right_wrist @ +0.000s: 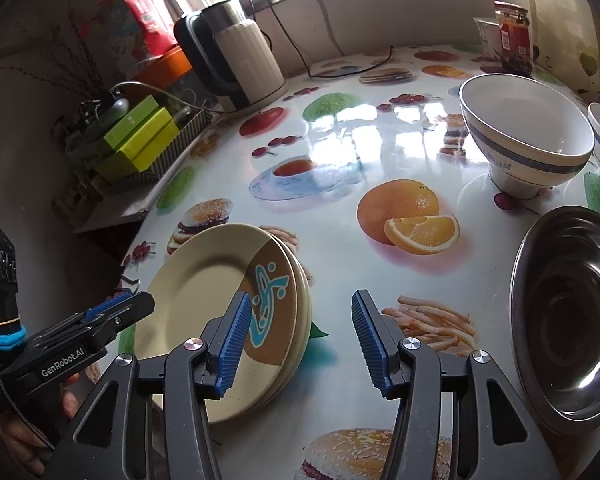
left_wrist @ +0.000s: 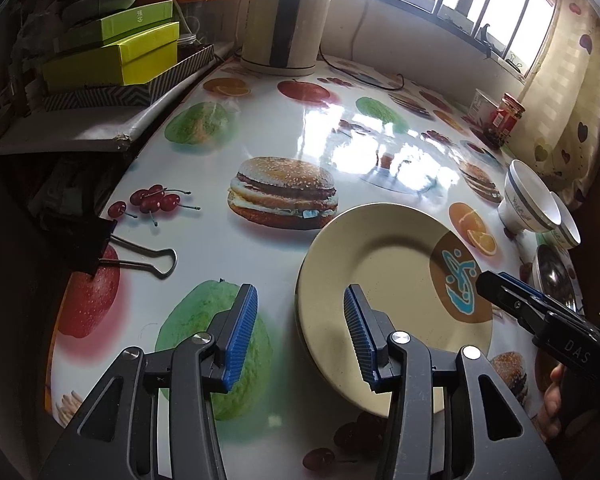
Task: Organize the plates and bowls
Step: 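Open both tools and pull them back from the plate stack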
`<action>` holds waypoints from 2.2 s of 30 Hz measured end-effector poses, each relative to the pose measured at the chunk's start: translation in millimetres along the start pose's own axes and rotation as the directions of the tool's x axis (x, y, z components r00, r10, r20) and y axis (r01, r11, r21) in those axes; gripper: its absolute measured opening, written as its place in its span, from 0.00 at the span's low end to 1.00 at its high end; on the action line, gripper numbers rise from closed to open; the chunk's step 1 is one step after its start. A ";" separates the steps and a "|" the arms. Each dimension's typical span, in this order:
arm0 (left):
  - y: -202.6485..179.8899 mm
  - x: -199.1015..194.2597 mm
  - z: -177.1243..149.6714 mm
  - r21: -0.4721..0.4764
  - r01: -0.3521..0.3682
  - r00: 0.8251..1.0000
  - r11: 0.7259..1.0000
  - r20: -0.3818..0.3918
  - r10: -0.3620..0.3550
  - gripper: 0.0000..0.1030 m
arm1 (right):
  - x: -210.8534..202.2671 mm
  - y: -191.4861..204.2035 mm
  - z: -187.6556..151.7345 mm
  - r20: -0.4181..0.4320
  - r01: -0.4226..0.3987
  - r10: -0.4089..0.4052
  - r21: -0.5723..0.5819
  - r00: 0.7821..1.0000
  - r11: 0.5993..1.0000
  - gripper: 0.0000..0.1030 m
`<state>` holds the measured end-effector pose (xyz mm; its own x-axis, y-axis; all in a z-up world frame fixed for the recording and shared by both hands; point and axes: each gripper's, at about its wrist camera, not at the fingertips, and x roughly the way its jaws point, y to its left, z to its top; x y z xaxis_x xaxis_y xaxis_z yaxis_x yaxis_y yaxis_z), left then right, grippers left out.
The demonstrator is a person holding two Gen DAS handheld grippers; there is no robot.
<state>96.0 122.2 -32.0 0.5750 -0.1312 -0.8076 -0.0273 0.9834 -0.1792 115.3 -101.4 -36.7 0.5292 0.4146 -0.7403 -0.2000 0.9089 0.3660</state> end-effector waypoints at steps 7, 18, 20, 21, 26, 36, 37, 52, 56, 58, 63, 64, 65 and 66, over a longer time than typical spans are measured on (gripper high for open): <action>4.9 6.3 -7.8 -0.040 0.042 0.999 0.998 -0.029 -0.043 0.46 | 7.3 -7.8 -2.4 -0.025 0.001 -0.001 0.007 1.000 1.000 0.56; 7.3 13.6 -13.5 -0.096 0.114 0.991 0.989 -0.056 -0.120 0.55 | 15.6 -7.1 -4.9 -0.050 -0.036 0.037 0.006 0.998 0.999 0.57; 7.8 15.7 -13.5 -0.114 0.135 0.988 0.984 -0.065 -0.143 0.55 | 16.9 -6.8 -4.9 -0.053 -0.044 0.045 0.005 0.998 0.999 0.57; 8.3 16.7 -13.6 -0.126 0.145 0.986 0.981 -0.068 -0.154 0.55 | 17.5 -6.8 -4.8 -0.055 -0.050 0.050 0.005 0.997 0.999 0.57; 5.2 18.5 -12.4 -0.133 0.153 0.984 0.979 -0.069 -0.163 0.55 | 21.3 -5.8 -3.8 -0.069 -0.109 0.109 0.013 0.992 0.994 0.57; -0.6 24.5 -5.2 -0.144 0.152 0.984 0.978 -0.070 -0.163 0.54 | 30.5 -2.8 -0.5 -0.097 -0.172 0.173 0.023 0.980 0.985 0.47; 0.0 25.4 -3.8 -0.150 0.152 0.984 0.977 -0.071 -0.164 0.52 | 32.1 -3.0 0.0 -0.103 -0.178 0.180 0.029 0.978 0.984 0.45; -7.4 48.4 29.2 -0.133 0.151 0.982 0.980 -0.093 -0.164 0.51 | 42.0 -14.1 20.0 -0.094 -0.142 0.150 0.082 0.984 0.986 0.36; -10.2 57.2 42.4 -0.122 0.154 0.981 0.981 -0.102 -0.167 0.51 | 47.3 -19.1 30.0 -0.090 -0.131 0.140 0.104 0.986 0.986 0.36; -12.2 61.9 48.5 -0.117 0.156 0.980 0.981 -0.102 -0.168 0.51 | 50.0 -21.7 35.1 -0.087 -0.125 0.136 0.113 0.987 0.986 0.35; -15.9 72.2 62.5 -0.104 0.158 0.980 0.982 -0.104 -0.169 0.51 | 56.5 -28.2 47.6 -0.080 -0.113 0.125 0.135 0.989 0.984 0.35; -17.0 73.9 65.1 -0.100 0.159 0.980 0.982 -0.104 -0.169 0.51 | 58.0 -29.2 50.0 -0.078 -0.110 0.121 0.139 0.990 0.984 0.35; -17.7 75.7 67.5 -0.098 0.160 0.980 0.982 -0.105 -0.171 0.51 | 59.3 -31.1 52.1 -0.076 -0.107 0.119 0.146 0.990 0.984 0.35; -18.3 77.6 70.5 -0.097 0.162 0.979 0.982 -0.107 -0.172 0.51 | 60.9 -32.6 54.7 -0.074 -0.105 0.118 0.153 0.990 0.983 0.35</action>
<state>198.8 102.9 -51.8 0.4803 -0.3112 -0.8201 -0.0129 0.9323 -0.3614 199.1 -108.2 -62.9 0.4390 0.5211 -0.7319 -0.1262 0.8423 0.5240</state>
